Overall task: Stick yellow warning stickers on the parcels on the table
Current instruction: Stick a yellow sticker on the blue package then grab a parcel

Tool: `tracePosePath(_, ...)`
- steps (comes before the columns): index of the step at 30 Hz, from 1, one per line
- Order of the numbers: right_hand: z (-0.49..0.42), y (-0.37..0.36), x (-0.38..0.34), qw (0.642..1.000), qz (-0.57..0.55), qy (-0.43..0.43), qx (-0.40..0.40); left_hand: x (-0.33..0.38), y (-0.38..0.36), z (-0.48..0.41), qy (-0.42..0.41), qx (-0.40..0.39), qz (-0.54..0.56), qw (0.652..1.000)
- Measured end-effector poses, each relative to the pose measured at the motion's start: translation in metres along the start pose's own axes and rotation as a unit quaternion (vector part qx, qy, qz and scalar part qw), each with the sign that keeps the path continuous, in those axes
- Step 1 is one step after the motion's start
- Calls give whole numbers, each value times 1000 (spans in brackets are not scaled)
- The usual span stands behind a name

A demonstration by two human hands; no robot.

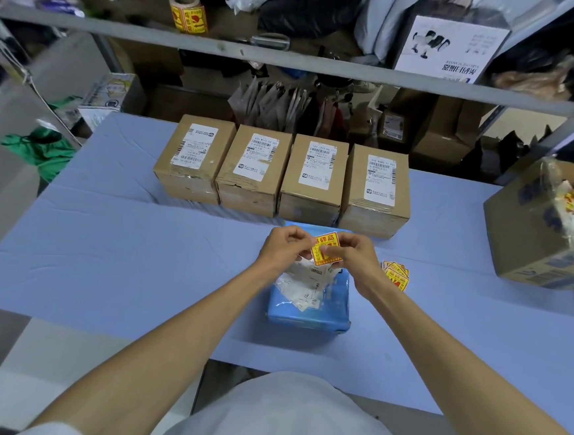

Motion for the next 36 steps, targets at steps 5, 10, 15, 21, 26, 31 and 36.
tracePosePath(5, -3, 4, -3, 1000, -13, 7, 3, 1, -4, 3, 3, -35, -6, 999)
tracePosePath(10, -2, 4, -5, 1000, -7, 16, -8, -2, -3, 4, 9, -41, -7, 999)
tracePosePath(15, -3, 6, -2, 999, 30, 4, -11, -5, -1, 6, 21, -72, -31, 997)
tracePosePath(21, -2, 3, -4, 999, 40, 8, -33, 0, -1, 6, 11, -81, -53, 995)
tracePosePath(26, -4, 5, -1, 999, 38, -4, -21, 0, -3, 4, 17, -82, -64, 994)
tracePosePath(31, -5, 8, 3, 999, 38, -16, -15, 0, -6, 4, 17, -90, -50, 995)
tracePosePath(36, -3, 9, 4, 999, 39, -19, -10, 1, -9, 4, 11, -93, -51, 994)
Point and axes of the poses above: each hand's wrist, its own z-axis away from the middle knuckle, its own y-axis out of the back of the hand, x = y × z, the point moved 10 cm from there along -z, towards the middle knuckle, and after that the axes turned 6 degrees about -x, right-handed, at the moved point
